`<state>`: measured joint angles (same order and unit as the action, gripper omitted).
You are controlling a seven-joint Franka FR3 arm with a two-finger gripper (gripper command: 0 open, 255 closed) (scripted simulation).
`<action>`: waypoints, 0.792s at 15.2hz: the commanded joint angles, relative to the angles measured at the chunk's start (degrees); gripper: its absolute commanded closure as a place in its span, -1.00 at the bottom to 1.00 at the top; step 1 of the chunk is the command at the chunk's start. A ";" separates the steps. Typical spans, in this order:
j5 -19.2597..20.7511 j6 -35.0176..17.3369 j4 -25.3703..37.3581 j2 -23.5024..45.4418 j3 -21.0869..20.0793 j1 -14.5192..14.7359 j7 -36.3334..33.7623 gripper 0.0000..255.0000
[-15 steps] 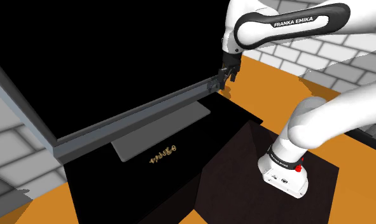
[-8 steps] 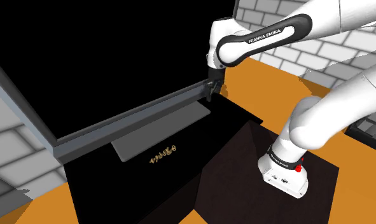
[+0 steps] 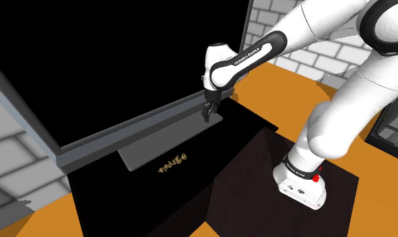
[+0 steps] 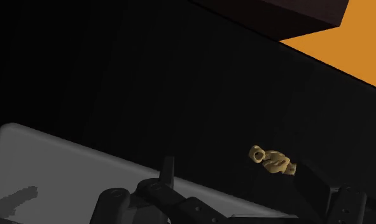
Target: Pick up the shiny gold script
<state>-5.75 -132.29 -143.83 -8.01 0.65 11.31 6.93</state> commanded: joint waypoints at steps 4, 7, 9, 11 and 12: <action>-4.70 -7.00 3.44 10.78 -1.48 2.23 4.76 -1.00; -7.40 -10.13 6.34 17.04 -2.90 3.02 7.71 -1.00; -8.98 -11.90 8.54 21.16 -4.01 3.38 9.55 -1.00; -10.30 -13.46 10.94 25.23 -5.24 3.63 11.24 -1.00; -10.85 -14.15 12.21 27.25 -5.86 3.74 12.01 -1.00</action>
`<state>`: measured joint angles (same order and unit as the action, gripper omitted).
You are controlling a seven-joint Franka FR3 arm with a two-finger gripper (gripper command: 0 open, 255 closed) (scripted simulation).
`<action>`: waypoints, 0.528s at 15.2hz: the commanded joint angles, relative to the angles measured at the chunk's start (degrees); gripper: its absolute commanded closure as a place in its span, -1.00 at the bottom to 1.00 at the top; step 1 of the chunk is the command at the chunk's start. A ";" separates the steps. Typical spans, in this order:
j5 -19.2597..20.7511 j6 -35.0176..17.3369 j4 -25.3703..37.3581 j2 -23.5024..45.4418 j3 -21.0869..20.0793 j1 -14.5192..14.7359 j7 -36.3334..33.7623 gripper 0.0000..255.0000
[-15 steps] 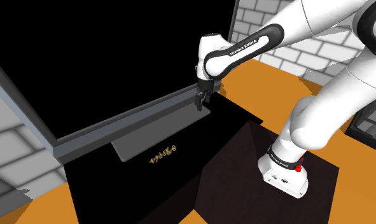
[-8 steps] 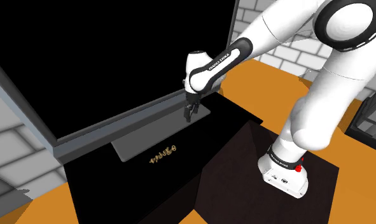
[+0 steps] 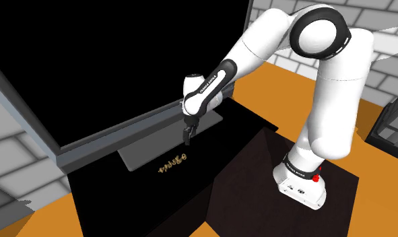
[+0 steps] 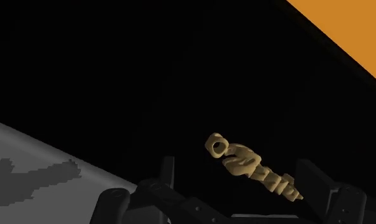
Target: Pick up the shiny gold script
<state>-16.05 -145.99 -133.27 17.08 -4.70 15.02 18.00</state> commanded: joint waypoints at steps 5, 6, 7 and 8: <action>-2.16 -3.17 8.64 12.09 -3.54 0.65 4.11 -1.00; -2.29 -3.57 10.16 14.04 -4.09 0.83 4.62 -1.00; -2.37 -3.91 11.72 15.98 -4.61 1.04 5.10 -1.00; -2.40 -4.20 13.29 17.87 -5.09 1.27 5.54 -1.00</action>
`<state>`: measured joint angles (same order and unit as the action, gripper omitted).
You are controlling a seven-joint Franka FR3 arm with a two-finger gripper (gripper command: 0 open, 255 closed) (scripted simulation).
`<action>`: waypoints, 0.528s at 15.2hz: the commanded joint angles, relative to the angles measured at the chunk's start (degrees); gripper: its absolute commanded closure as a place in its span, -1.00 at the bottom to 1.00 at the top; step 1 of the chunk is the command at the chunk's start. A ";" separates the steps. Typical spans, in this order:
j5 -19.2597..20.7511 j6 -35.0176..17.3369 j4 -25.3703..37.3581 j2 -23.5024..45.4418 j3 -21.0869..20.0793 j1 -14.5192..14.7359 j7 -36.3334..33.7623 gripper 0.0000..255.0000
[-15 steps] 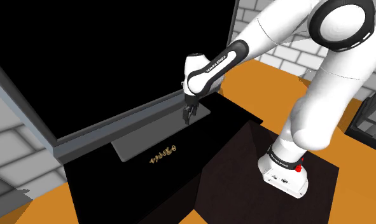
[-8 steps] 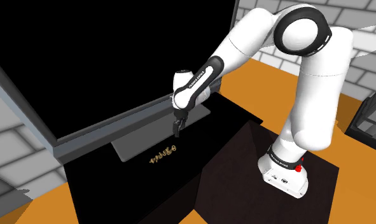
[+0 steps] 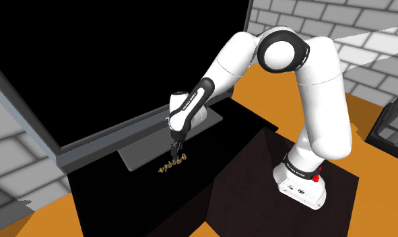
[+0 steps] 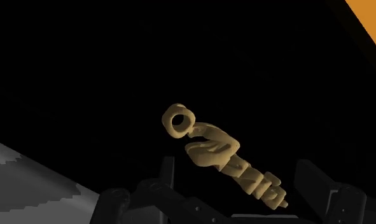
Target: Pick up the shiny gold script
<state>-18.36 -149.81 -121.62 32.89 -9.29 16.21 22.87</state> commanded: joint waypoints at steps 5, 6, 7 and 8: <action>-0.23 -2.74 3.00 5.83 -0.61 0.05 1.44 -1.00; -0.25 -3.19 3.31 6.60 -0.63 0.05 1.59 -1.00; -0.27 -3.63 3.64 7.38 -0.64 0.05 1.74 -1.00; -0.28 -3.89 3.81 7.82 -0.66 0.05 1.83 -1.00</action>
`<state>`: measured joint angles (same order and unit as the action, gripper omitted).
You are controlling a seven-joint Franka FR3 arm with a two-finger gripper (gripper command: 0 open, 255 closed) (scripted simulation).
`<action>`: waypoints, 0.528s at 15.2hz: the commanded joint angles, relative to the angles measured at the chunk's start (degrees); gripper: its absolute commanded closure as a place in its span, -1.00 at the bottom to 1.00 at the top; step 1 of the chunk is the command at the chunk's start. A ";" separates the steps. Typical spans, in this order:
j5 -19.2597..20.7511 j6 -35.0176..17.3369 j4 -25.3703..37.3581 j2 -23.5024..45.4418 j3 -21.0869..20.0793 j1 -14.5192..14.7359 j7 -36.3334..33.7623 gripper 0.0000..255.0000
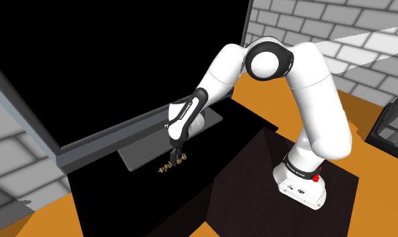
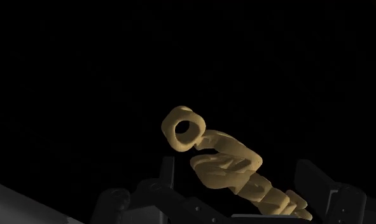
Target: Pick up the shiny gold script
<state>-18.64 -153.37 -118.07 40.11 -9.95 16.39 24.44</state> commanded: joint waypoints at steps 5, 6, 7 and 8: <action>-0.01 -0.35 0.24 0.61 0.00 -0.15 0.28 1.00; -0.01 -0.34 0.25 0.61 0.00 -0.14 0.27 1.00; -0.01 -0.32 0.27 0.62 0.00 -0.14 0.27 1.00; -0.01 -0.31 0.27 0.61 0.00 -0.15 0.27 1.00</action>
<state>-18.64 -153.68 -117.80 40.66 -9.96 16.24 24.71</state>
